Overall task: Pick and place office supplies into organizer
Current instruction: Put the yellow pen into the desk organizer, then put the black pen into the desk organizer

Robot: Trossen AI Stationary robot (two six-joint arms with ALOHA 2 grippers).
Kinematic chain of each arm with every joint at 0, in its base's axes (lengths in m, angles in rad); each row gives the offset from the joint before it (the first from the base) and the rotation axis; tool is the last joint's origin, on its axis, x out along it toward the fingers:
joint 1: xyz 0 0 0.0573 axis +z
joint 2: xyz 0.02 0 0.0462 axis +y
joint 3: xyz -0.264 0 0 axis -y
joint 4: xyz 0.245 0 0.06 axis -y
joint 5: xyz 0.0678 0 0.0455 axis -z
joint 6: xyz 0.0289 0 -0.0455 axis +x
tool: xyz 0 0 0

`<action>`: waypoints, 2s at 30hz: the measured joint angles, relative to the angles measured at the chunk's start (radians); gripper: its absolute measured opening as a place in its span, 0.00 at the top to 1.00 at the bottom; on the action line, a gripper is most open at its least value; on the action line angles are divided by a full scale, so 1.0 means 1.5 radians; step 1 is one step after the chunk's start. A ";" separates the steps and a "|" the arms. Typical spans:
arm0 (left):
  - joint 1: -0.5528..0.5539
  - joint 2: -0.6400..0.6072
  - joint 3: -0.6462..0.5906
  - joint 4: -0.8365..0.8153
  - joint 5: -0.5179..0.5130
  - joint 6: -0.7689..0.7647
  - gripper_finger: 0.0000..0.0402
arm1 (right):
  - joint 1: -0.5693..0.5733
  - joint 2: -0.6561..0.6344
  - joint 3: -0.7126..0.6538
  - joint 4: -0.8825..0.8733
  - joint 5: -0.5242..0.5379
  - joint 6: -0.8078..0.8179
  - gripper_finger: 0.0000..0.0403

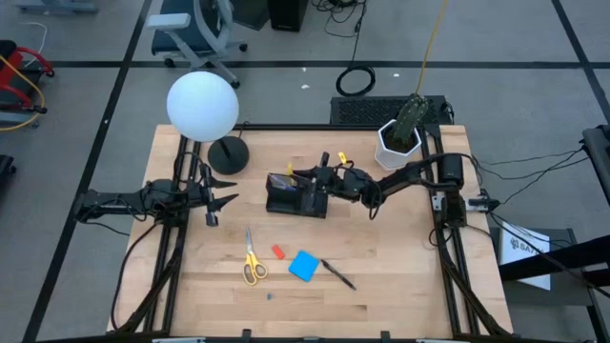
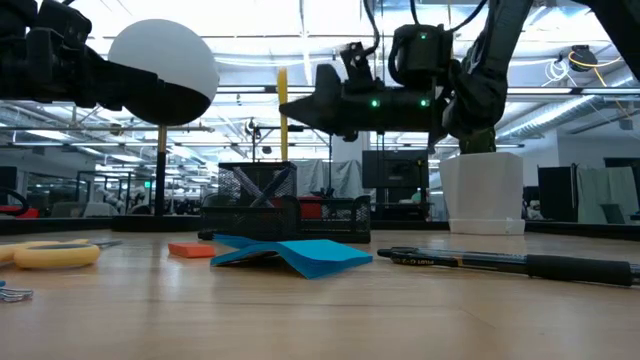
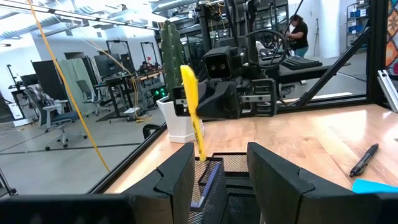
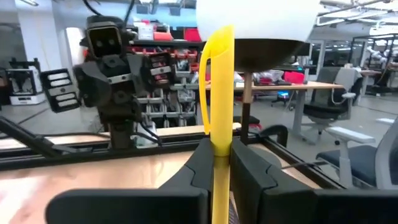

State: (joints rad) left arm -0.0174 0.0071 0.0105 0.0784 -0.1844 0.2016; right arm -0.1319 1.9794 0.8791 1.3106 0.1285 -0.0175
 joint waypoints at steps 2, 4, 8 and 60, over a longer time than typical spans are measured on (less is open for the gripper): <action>0.000 0.000 0.000 0.000 0.000 0.000 0.62 | -0.003 0.000 0.000 0.002 0.000 0.005 0.94; 0.000 0.000 0.000 0.000 0.000 0.000 0.62 | -0.004 0.000 0.000 0.000 0.000 0.009 0.94; 0.000 0.000 0.000 0.000 0.000 0.000 0.62 | -0.004 0.001 0.000 -0.001 0.000 0.008 0.94; 0.000 0.000 0.000 0.000 0.000 0.000 0.62 | 0.016 -0.008 0.000 -0.049 0.000 0.020 0.77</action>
State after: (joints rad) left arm -0.0174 0.0071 0.0105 0.0785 -0.1844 0.2016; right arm -0.1082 1.9677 0.8795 1.2373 0.1284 0.0124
